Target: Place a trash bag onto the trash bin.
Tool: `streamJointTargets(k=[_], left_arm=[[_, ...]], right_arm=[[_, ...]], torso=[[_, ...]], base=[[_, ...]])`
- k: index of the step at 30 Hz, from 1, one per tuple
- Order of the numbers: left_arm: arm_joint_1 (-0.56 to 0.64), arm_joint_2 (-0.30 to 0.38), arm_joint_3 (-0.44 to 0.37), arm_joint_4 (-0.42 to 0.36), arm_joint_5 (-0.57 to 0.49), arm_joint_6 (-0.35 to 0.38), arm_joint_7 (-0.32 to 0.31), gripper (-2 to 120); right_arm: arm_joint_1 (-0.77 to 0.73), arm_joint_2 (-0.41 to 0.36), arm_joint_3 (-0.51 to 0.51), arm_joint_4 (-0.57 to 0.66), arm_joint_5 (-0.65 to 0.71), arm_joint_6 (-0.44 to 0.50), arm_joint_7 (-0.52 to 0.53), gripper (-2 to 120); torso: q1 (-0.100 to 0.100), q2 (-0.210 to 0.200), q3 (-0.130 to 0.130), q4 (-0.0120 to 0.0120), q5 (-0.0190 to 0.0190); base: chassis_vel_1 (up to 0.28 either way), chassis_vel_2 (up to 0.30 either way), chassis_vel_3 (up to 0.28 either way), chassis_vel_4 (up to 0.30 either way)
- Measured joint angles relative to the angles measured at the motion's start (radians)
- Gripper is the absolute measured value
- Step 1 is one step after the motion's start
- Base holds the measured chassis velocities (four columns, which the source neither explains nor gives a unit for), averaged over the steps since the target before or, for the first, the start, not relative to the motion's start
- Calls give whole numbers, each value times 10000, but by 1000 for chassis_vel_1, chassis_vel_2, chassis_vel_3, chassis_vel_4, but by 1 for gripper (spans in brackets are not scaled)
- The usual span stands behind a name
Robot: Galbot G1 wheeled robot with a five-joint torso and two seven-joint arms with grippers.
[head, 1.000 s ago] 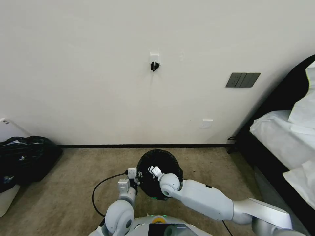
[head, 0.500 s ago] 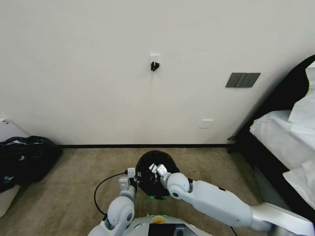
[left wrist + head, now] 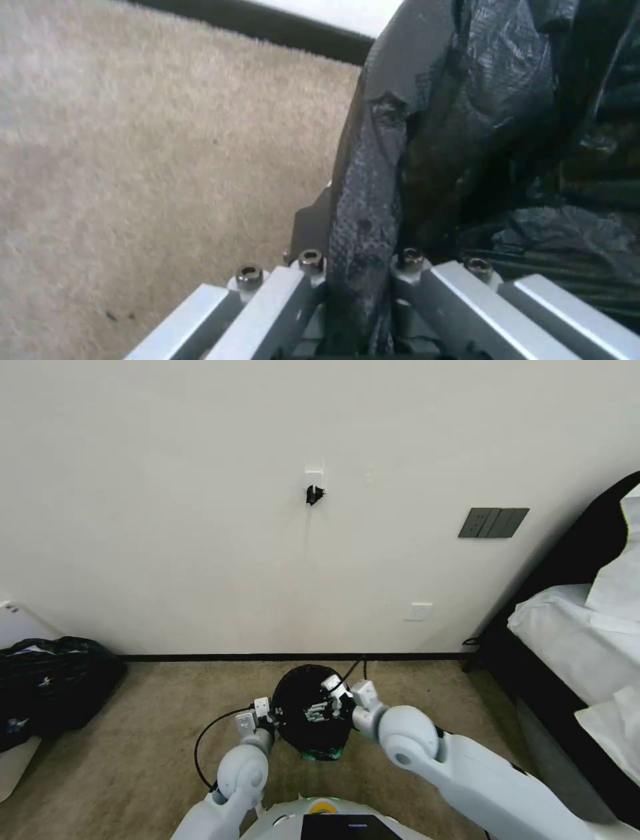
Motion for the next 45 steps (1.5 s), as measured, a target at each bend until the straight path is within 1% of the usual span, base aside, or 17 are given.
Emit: streamJointTargets(k=[5,9,13,16,21,22,24,25,29,34,35,37,38,41,42,43,45], left_arm=[[-258,18,-205,184,-1292,138,-515,2],[-280,63,-293,198,-1723,368,-639,2],[-285,58,-320,192,-1806,439,-638,7],[-208,100,-397,-37,-1821,462,-633,23],[-107,167,-489,-247,-1822,483,-611,32],[-11,229,-589,-445,-1811,526,-594,41],[212,353,-737,-856,-1678,639,-457,50],[212,353,-737,-856,-1678,639,-457,50],[662,556,-946,-1588,-1338,679,-205,72],[925,623,-1064,-1854,-1147,605,169,85],[1003,627,-1079,-1900,-986,508,355,88],[1283,611,-1131,-2007,94,-66,1043,97],[1283,611,-1131,-2007,94,-66,1043,97],[1830,557,-1233,-2050,2217,-1486,2116,99],[2131,536,-1318,-1959,3241,-2307,2570,100],[2131,536,-1318,-1959,3241,-2307,2570,100],[2614,456,-1538,-1699,4791,-3608,3150,100]], right_arm=[[-1132,-140,1396,835,-56,22,-307,100],[-1969,-133,2206,1109,-93,35,-363,100],[-2273,-114,2393,1200,-170,42,-414,100],[-2688,-53,2734,1321,-332,155,-531,100],[-2925,-14,2980,1395,-402,200,-605,100],[-3126,15,3145,1456,-515,271,-652,100],[-3464,93,3349,1542,-809,396,-757,100],[-3464,93,3349,1542,-809,396,-757,100],[-4146,325,3638,1639,-1495,725,-997,100],[-4695,615,3867,1642,-2059,1020,-1135,100],[-4914,721,3967,1652,-2236,1142,-1201,100],[-5522,1013,4237,1691,-2714,1587,-1350,100],[-5522,1013,4237,1691,-2714,1587,-1350,100],[-6406,1574,4668,1610,-3630,2550,-1581,100],[-6905,1987,4926,1438,-4279,3308,-1738,100],[-6905,1987,4926,1438,-4279,3308,-1738,100],[-7490,2594,5349,1192,-5178,4369,-2003,100]], torso=[[0,0,0,1,0],[0,0,0,1,1],[0,0,0,0,0],[0,0,0,0,-1],[-1,0,-1,1,0],[0,0,-1,0,-1],[0,0,-1,1,-1],[0,0,-1,1,-1],[-1,1,-1,2,0],[0,0,-1,2,0],[0,0,0,0,-1],[-1,0,-1,0,-1],[-1,0,-1,0,-1],[0,1,-1,0,0],[-1,1,-1,1,2],[-1,1,-1,1,2],[-1,0,-1,-2,-1]], base=[[0,0,0,0],[0,0,0,0],[0,0,0,0],[0,0,0,0],[0,0,0,0],[0,0,0,0],[0,0,0,0],[0,0,0,0],[0,0,0,0],[0,0,0,0],[0,0,0,0],[0,0,0,0],[0,0,0,0],[0,0,0,0],[0,0,0,0],[0,0,0,0],[0,0,0,0]])
